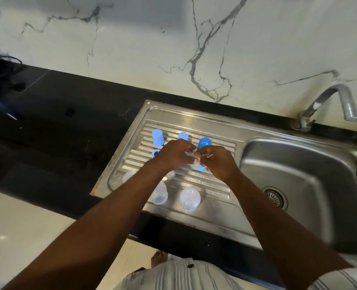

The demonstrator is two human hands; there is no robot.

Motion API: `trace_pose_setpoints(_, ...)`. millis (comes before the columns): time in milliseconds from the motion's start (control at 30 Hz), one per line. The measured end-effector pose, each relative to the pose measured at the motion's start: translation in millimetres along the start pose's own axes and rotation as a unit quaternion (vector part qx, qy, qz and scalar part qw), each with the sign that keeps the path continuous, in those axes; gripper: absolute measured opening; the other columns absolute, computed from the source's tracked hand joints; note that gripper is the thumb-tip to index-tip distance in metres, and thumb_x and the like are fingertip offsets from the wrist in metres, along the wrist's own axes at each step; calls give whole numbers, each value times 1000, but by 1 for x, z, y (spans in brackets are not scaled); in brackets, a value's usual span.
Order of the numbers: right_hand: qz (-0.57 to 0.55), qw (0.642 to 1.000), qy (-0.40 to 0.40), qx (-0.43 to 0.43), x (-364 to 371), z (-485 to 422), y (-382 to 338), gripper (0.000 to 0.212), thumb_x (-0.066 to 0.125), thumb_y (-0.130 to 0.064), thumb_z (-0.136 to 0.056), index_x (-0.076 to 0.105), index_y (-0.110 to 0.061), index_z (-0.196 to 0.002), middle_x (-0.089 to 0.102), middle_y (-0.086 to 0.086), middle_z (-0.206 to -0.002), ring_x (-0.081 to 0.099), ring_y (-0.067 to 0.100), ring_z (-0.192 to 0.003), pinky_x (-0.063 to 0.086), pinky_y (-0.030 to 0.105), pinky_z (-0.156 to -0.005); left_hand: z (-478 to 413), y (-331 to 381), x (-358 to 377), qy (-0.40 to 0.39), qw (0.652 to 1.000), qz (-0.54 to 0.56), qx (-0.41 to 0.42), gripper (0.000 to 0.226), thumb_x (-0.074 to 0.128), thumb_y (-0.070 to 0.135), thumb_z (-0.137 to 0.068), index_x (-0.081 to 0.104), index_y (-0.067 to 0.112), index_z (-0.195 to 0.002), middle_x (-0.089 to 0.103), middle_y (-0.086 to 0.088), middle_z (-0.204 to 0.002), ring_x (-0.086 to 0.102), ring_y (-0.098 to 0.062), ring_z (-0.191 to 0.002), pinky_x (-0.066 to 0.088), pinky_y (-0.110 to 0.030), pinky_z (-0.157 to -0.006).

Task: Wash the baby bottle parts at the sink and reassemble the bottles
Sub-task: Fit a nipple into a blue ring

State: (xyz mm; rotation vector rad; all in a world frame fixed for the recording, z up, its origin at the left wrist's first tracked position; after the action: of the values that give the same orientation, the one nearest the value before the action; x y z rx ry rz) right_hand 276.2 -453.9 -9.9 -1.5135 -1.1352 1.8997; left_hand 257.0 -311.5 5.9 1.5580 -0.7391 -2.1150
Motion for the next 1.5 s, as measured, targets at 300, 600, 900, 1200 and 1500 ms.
trace_pose_setpoints(300, -37, 993, 99, 49, -24, -12, 7, 17, 64, -10, -85, 69, -26, -86, 73, -2, -83, 71, 22, -75, 60, 43, -74, -20, 4, -4, 27, 993, 107, -36, 36, 73, 14, -86, 65, 17, -121, 73, -4, -90, 70, -21, -84, 54, -32, -76)
trace_pose_setpoints(600, 243, 968, -45, 49, 23, -7, 32, 30, 71, -21, -86, 65, -23, -115, 58, 3, -121, 57, 23, -112, 44, 32, -93, -15, -18, -12, 24, 961, 260, -95, 15, 67, 2, -92, 67, -1, -107, 66, -12, -91, 64, -22, -84, 58, -43, -84)
trace_pose_setpoints(900, 286, 956, -58, 22, 37, -11, 40, 25, 70, -15, -85, 65, -19, -109, 56, 4, -118, 57, 23, -107, 47, 31, -86, -6, -29, -21, 44, 914, 378, -144, 25, 56, -6, -96, 63, -9, -120, 66, -30, -107, 60, -32, -90, 56, -30, -76)
trace_pose_setpoints(1200, -107, 981, 136, 93, -9, 2, 46, 20, 82, -11, -77, 67, -21, -86, 71, -5, -97, 71, 17, -91, 56, 29, -86, -1, -22, -30, 91, 940, 314, -98, 36, 82, 0, -78, 70, 4, -112, 72, -12, -107, 67, -21, -96, 54, -28, -88)
trace_pose_setpoints(1500, -164, 976, 136, -34, -48, 18, -17, 32, 75, -3, -84, 66, -15, -113, 71, -4, -109, 70, 11, -97, 57, 28, -86, -15, 26, -31, 136, 970, 199, -25, 20, 87, 16, -75, 78, 10, -92, 76, -1, -92, 71, -16, -86, 56, -29, -80)
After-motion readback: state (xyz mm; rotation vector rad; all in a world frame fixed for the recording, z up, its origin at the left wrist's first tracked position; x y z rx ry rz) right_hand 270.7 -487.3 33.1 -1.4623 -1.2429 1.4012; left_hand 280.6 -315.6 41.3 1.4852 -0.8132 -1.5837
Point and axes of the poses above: each hand's wrist, its own z-axis away from the middle knuckle, its own x-axis out of the palm, y = z × x, the point moved 8 cm from there along -z, towards the middle knuckle
